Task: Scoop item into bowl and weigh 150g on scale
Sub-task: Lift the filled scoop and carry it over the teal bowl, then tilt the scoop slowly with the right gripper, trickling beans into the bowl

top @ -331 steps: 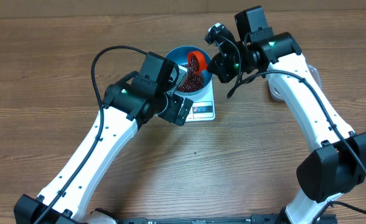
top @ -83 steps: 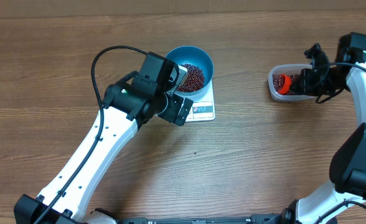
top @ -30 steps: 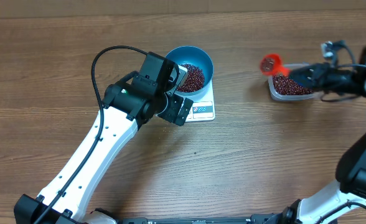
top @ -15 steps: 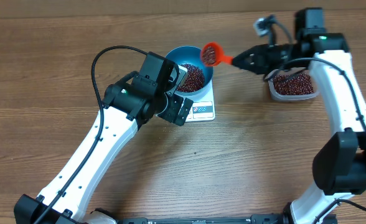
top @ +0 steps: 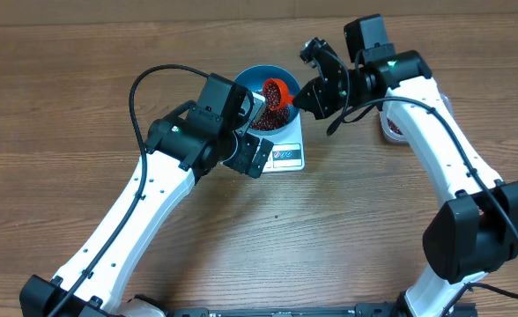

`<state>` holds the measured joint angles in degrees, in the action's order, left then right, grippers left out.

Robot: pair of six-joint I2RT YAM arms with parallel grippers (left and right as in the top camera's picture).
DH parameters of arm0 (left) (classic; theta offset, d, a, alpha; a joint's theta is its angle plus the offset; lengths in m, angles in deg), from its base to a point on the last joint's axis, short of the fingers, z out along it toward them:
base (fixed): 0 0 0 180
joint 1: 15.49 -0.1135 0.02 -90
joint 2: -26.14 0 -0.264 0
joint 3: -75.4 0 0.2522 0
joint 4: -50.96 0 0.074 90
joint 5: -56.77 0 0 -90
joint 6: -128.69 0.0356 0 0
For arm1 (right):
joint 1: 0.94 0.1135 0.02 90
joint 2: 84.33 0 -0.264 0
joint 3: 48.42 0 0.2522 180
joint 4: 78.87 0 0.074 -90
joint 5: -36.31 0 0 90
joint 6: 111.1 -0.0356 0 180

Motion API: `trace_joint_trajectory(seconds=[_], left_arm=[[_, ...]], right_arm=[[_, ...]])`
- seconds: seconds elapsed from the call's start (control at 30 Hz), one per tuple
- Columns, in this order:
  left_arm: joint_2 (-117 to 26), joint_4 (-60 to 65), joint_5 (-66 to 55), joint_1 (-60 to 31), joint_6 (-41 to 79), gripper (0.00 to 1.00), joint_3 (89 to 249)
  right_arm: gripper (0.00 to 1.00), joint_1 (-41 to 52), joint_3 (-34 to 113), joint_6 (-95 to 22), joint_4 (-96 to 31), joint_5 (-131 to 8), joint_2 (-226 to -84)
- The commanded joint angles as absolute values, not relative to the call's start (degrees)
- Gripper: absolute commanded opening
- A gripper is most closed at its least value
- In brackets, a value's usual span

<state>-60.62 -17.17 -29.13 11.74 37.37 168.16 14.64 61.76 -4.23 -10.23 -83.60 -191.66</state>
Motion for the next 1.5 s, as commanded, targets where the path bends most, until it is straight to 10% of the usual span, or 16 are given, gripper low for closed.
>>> trace_joint_trajectory(seconds=[0.0,1.47], left_arm=[[-59.3,-16.9,-28.7,11.4,37.0,1.00,168.0],[-59.3,-16.9,-28.7,11.4,37.0,1.00,168.0]], right_arm=[[0.04,15.8,63.4,-1.5,-10.2,-80.1,-190.5],[0.04,19.0,63.7,4.5,-12.3,-76.2,-190.1]])
